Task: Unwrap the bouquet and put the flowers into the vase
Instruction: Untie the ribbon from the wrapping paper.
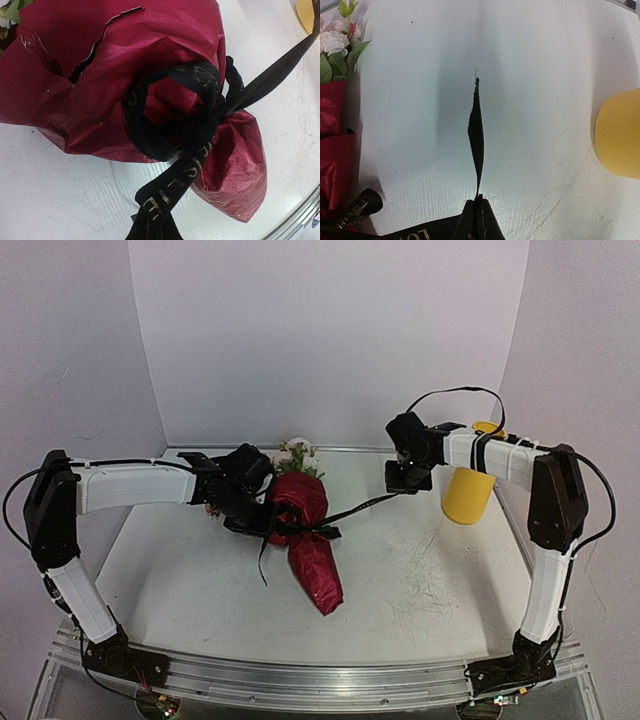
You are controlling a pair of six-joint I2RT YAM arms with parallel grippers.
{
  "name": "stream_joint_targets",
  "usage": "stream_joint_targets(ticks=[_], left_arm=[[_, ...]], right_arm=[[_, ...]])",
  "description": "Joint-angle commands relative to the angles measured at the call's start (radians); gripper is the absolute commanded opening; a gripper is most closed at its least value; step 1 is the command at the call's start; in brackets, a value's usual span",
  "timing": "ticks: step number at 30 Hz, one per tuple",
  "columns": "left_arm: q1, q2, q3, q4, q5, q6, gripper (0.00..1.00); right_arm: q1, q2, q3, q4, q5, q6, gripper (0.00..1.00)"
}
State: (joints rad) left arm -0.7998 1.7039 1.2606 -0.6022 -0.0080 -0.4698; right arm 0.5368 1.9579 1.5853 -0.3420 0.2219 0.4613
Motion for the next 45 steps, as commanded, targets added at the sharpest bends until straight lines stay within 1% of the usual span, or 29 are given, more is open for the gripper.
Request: stream_joint_targets(ticks=[1, 6, 14, 18, 22, 25, 29, 33, 37, 41, 45], left_arm=[[-0.001, -0.007, -0.012, -0.017, 0.005, 0.013, 0.00], [-0.001, -0.015, -0.048, -0.038, 0.005, 0.018, 0.00], [-0.001, -0.079, -0.173, -0.065, -0.002, 0.018, 0.00], [-0.001, -0.104, -0.198, -0.069, -0.011, 0.005, 0.00], [-0.002, -0.140, -0.220, -0.079, -0.048, -0.024, 0.00], [-0.001, -0.162, -0.222, -0.105, -0.102, -0.056, 0.00], [0.000, -0.208, -0.223, -0.150, -0.225, -0.135, 0.00], [0.001, -0.270, -0.235, -0.170, -0.310, -0.210, 0.00], [0.001, -0.341, -0.212, -0.228, -0.428, -0.292, 0.00], [0.001, -0.407, -0.182, -0.247, -0.505, -0.323, 0.00], [0.001, -0.466, -0.181, -0.252, -0.550, -0.360, 0.00]], right_arm=[[-0.015, -0.033, 0.044, -0.060, 0.025, -0.048, 0.00], [-0.032, -0.030, 0.058, -0.068, 0.030, -0.062, 0.00], [-0.077, -0.025, 0.107, -0.089, 0.041, -0.093, 0.00], [-0.102, -0.016, 0.152, -0.107, 0.049, -0.111, 0.00], [-0.130, -0.014, 0.217, -0.131, 0.057, -0.131, 0.00], [-0.145, -0.012, 0.260, -0.146, 0.055, -0.146, 0.00], [-0.152, -0.012, 0.312, -0.171, 0.050, -0.150, 0.00], [-0.154, -0.024, 0.345, -0.185, 0.046, -0.152, 0.00], [-0.156, -0.039, 0.374, -0.191, 0.052, -0.164, 0.00], [-0.156, -0.060, 0.389, -0.196, 0.068, -0.177, 0.00], [-0.158, -0.075, 0.393, -0.198, 0.090, -0.191, 0.00]])
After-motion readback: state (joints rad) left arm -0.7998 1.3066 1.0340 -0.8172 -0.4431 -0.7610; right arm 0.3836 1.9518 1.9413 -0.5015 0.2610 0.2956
